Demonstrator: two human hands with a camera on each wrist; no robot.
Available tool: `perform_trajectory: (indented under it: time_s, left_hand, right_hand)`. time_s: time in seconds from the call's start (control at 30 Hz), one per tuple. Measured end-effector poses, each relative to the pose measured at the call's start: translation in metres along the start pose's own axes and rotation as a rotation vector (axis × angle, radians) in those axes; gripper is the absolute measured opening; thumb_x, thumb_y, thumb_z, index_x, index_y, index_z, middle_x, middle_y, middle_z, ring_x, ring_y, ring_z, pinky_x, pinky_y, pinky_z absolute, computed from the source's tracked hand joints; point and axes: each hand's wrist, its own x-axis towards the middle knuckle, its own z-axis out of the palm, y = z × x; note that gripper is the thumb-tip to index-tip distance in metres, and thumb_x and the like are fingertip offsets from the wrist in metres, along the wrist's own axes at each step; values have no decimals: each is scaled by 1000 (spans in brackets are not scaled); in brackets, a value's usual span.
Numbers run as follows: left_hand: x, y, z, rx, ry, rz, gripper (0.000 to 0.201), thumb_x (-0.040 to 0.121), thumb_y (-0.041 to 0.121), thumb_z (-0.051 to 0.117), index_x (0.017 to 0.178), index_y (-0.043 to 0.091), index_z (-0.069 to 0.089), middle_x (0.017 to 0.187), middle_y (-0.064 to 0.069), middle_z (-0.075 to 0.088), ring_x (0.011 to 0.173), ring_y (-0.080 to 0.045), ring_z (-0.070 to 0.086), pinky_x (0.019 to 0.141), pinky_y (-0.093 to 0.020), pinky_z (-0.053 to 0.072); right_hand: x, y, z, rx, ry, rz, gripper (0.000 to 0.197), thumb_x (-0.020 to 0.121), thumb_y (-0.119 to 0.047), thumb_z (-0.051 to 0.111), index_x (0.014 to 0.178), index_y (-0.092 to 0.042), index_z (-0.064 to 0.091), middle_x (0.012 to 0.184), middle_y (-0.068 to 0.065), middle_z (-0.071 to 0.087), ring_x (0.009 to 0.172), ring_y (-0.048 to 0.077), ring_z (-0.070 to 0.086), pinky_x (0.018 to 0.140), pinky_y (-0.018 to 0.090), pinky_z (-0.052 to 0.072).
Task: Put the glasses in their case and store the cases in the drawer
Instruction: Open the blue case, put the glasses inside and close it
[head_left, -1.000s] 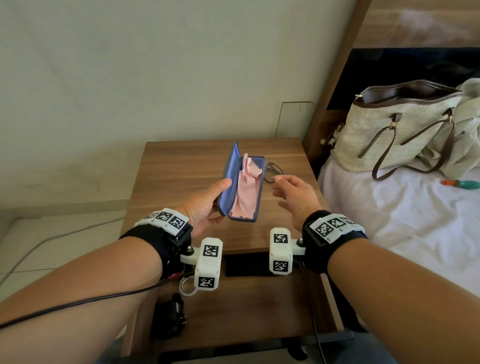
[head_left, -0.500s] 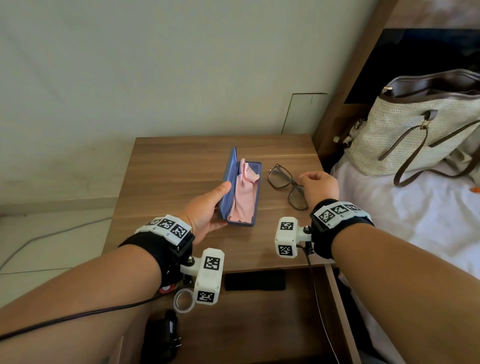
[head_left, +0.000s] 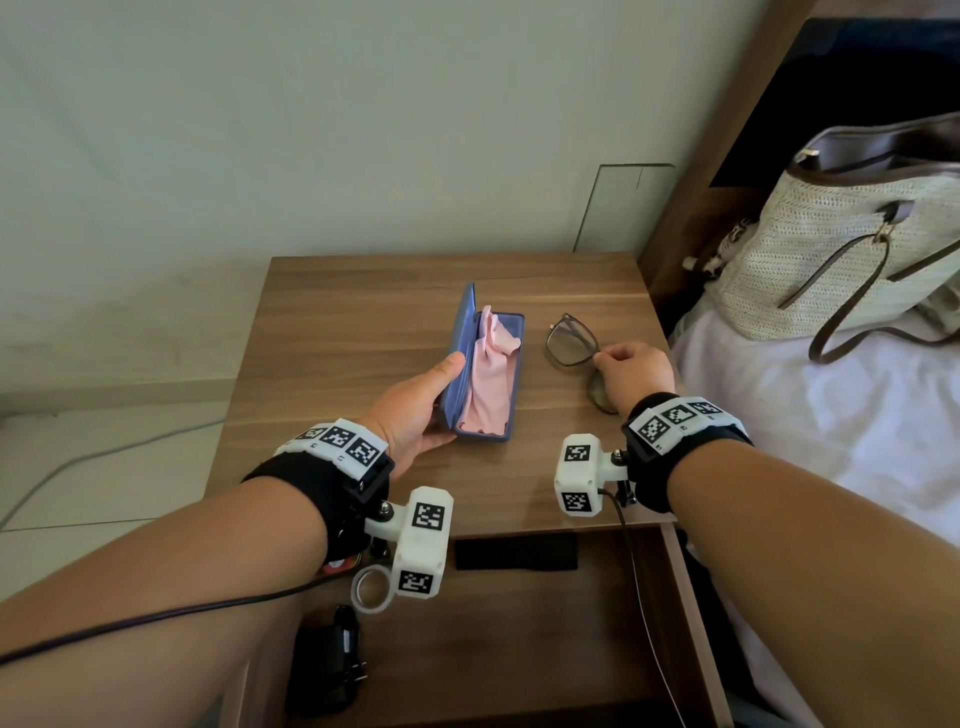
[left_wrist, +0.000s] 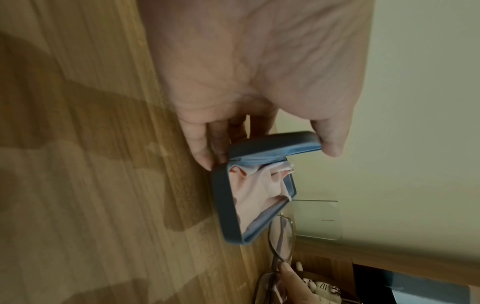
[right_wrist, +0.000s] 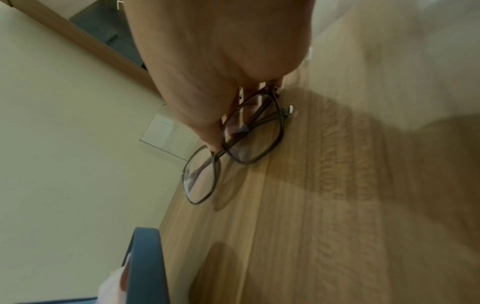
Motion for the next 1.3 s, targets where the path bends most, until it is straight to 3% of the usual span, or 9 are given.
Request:
perform_trajectory:
  time_s: [0.2,0.43,0.53,0.73,0.87,0.97,1.03,1.17,1.3]
  left_hand:
    - [-11,1,-1,35,15,-11,39,87,55,59,111,24,64,119,-5,69,113,-22,63,92,-36,51]
    - [-41,3,-2,120,-5,-3,39,91,56,51,110,24,64,113,-6,70,106,-25,64,97,-41,50]
    - [-62,4,0,163,-30,-5,47,93,54,49,119,19,64,118,-12,69,102,-27,63,97,-42,48]
    - [-103,5,4,210,-114,-17,40,99,47,40,99,17,65,95,-8,67,78,-19,61,73,-30,48]
    - [-129,7,-2,190,-115,-24,43,96,52,42,106,17,64,103,-10,66,87,-23,61,94,-40,45]
    - [-145,6,-2,197,-112,-16,43,95,52,44,111,17,62,108,-12,67,92,-24,61,101,-44,44]
    - [-154,4,0,217,-123,-1,43,96,51,43,112,17,63,109,-13,68,90,-24,64,94,-42,49]
    - [-170,2,5,186,-167,-17,41,99,46,40,110,14,64,88,-8,72,71,-18,68,65,-30,58]
    - [-183,1,10,212,-166,13,43,98,46,42,116,11,60,96,-12,65,75,-21,62,69,-32,53]
  right_hand:
    - [-17,-4,-12,74,-39,-129,19,93,-20,57,108,-14,66,96,-1,62,87,15,55,77,28,42]
    - [-60,-24,-34,-55,-185,-463,13,92,-15,58,104,-14,65,101,1,63,94,15,56,86,28,44]
    - [-83,-31,-43,-181,-249,-615,14,93,-13,56,103,-14,66,101,-2,57,94,12,51,85,25,39]
    - [-124,-38,-59,-380,-335,-857,15,93,-13,55,104,-13,64,105,2,59,99,20,57,89,32,46]
    - [-144,-39,-75,-504,-337,-964,19,94,-12,52,109,-11,64,110,7,61,104,24,55,84,25,37]
    - [-158,-41,-81,-546,-332,-1039,20,94,-14,51,109,-12,65,110,6,63,105,23,55,84,24,35]
    - [-170,-44,-79,-559,-337,-1131,19,93,-12,53,107,-10,66,109,8,64,105,25,57,87,28,38]
    - [-189,-46,-75,-608,-331,-1243,20,93,-11,53,106,-9,68,111,10,66,105,30,58,93,36,40]
    - [-201,-44,-74,-635,-333,-1264,22,95,-13,50,110,-10,67,113,11,65,107,30,58,96,37,41]
